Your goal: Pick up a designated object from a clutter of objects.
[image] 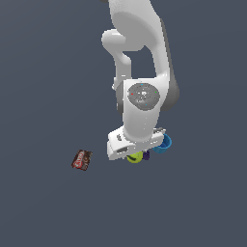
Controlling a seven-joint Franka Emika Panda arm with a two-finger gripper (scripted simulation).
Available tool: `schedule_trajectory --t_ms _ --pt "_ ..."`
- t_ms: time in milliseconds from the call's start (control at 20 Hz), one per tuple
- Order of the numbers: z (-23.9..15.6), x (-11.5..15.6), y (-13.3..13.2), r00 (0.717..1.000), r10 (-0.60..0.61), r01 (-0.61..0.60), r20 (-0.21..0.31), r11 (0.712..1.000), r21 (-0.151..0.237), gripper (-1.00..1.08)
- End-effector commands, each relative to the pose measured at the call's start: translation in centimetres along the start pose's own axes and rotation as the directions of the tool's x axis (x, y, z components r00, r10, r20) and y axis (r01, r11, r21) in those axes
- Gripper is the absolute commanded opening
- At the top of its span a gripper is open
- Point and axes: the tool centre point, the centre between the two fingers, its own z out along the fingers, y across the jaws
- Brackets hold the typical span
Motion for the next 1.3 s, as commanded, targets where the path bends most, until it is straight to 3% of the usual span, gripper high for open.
schedule_trajectory --t_ms 0,900,1250 --pt "-2.6 -0.7 1.9 1.000 0.000 0.000 -0.002 1.000 0.000 -1.00" --pt "-19.9 -5.5 15.5 1.000 -0.001 0.001 -0.003 1.000 0.002 -1.00" --pt "-25.0 -6.7 19.6 1.000 -0.001 0.001 -0.002 1.000 0.000 -1.00"
